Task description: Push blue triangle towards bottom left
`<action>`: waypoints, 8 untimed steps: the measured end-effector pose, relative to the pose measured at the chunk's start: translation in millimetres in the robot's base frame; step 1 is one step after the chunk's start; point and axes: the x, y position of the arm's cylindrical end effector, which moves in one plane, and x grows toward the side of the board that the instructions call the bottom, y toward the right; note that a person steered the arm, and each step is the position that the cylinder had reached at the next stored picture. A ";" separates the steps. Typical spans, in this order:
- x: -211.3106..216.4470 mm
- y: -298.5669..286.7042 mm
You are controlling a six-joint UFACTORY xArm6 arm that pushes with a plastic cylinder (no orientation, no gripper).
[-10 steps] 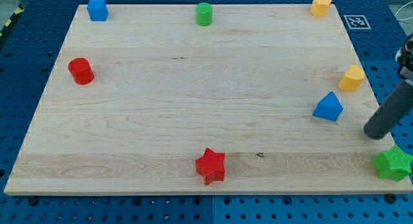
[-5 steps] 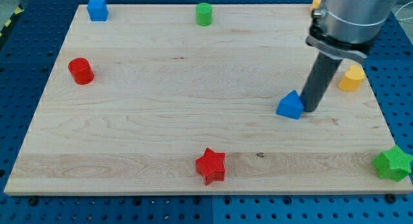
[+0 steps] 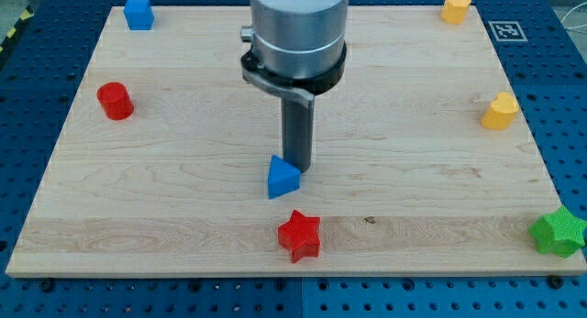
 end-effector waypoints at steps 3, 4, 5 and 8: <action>53.3 -32.5; 60.0 -65.9; 66.7 -93.8; 111.2 -79.3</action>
